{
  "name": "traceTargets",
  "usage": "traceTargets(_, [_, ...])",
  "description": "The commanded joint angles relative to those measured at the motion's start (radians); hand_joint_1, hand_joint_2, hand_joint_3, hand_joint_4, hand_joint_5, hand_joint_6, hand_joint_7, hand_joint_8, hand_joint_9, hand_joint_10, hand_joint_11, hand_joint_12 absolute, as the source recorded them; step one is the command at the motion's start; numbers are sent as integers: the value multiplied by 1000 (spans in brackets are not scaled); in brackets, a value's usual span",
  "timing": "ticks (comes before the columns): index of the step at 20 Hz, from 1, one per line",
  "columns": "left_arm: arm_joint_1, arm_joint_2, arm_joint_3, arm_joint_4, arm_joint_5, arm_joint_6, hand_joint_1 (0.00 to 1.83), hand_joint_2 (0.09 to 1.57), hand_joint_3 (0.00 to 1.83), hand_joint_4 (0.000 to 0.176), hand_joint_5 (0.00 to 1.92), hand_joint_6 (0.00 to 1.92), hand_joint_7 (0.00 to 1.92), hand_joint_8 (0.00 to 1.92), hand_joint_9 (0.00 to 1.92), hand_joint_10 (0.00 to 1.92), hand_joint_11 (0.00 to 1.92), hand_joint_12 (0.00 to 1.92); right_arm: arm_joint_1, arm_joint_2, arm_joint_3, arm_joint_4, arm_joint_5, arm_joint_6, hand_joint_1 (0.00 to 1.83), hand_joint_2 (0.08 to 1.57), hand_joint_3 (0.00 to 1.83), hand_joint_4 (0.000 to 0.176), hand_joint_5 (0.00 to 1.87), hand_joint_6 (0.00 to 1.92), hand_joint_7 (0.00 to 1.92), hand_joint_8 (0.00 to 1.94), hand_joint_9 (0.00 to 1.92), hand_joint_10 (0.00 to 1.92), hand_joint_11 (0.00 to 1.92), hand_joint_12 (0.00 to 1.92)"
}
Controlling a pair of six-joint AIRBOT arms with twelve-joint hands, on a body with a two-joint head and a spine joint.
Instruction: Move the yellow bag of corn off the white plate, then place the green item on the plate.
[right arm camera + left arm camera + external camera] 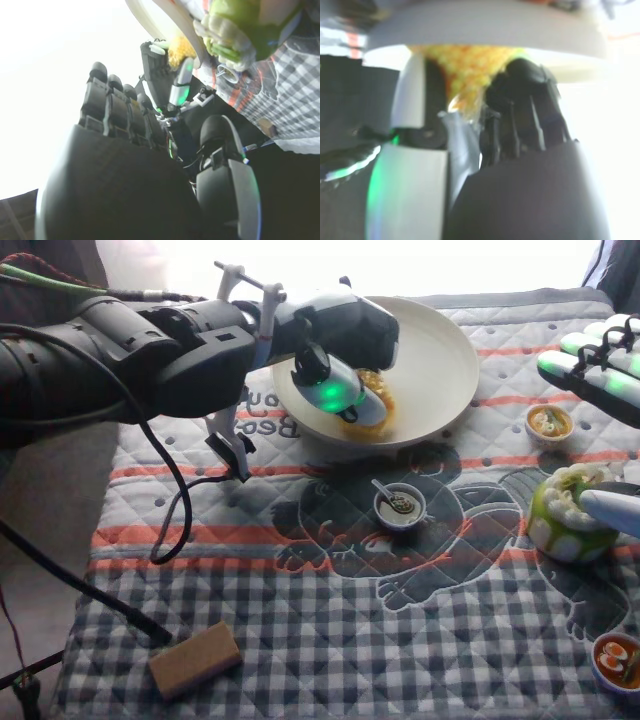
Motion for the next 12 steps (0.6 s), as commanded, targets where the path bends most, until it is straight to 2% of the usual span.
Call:
traceTargets(1, [-5, -4, 5, -4, -60, 3, 1327, 1078, 471, 41, 611, 1921, 628, 1715, 833, 1915, 1086, 1921, 9, 1, 4, -4, 119, -4, 291, 1343, 0, 11, 0, 0, 0, 0, 0, 0, 0, 122])
traceTargets(2, [-5, -2, 5, -10, -63, 3, 1493, 994, 357, 0, 681, 1921, 754, 1880, 954, 1920, 1167, 1921, 8, 1, 4, -4, 119, -3, 305, 1338, 0, 10, 0, 0, 0, 0, 0, 0, 0, 131])
traceTargets(3, [-5, 1, 5, -16, -66, 3, 1523, 1012, 265, 0, 756, 1921, 868, 1913, 1051, 1921, 1241, 1921, 6, 1, 4, -4, 119, -2, 319, 1337, 0, 0, 0, 0, 0, 0, 0, 0, 0, 138])
traceTargets(5, [-5, 5, 11, -33, -66, 3, 1536, 1029, 241, 0, 949, 1921, 1156, 1921, 1308, 1921, 1469, 1921, 6, -1, 4, -2, 119, -2, 353, 1335, 0, 0, 0, 0, 0, 0, 0, 0, 0, 187])
traceTargets(6, [-4, 3, 16, -39, -66, 3, 1501, 1049, 252, 0, 1002, 1921, 1215, 1921, 1363, 1921, 1516, 1921, 6, -1, 4, -1, 119, -2, 340, 1340, 1, 0, 0, 0, 0, 0, 0, 0, 0, 183])
traceTargets(8, [-4, 7, 14, -44, -75, 3, 1532, 1036, 248, 0, 1068, 1921, 1238, 1921, 1366, 1921, 1509, 1921, 4, -1, 4, 1, 119, -2, 352, 1348, 2, 5, 0, 0, 0, 0, 0, 0, 0, 123])
traceTargets(9, [-5, 20, 2, -51, -91, 2, 1533, 1055, 263, 0, 1101, 1921, 1245, 1921, 1362, 1921, 1492, 1921, 4, -1, 4, 1, 119, -2, 357, 1352, 3, 0, 0, 0, 0, 0, 0, 0, 0, 121])
traceTargets(11, [-5, 73, -53, -54, -152, -15, 1512, 1070, 269, 0, 1062, 1921, 1214, 1921, 1313, 1921, 1422, 1921, 4, -1, 4, 2, 119, -2, 348, 1357, 4, 0, 0, 0, 0, 0, 0, 0, 0, 117])
traceTargets(12, [-4, 115, -97, -54, -198, -29, 1506, 1078, 245, 0, 981, 1921, 1162, 1921, 1271, 1921, 1373, 1921, 4, -1, 4, 2, 120, 0, 332, 1359, 4, 0, 0, 0, 0, 0, 0, 0, 0, 114])
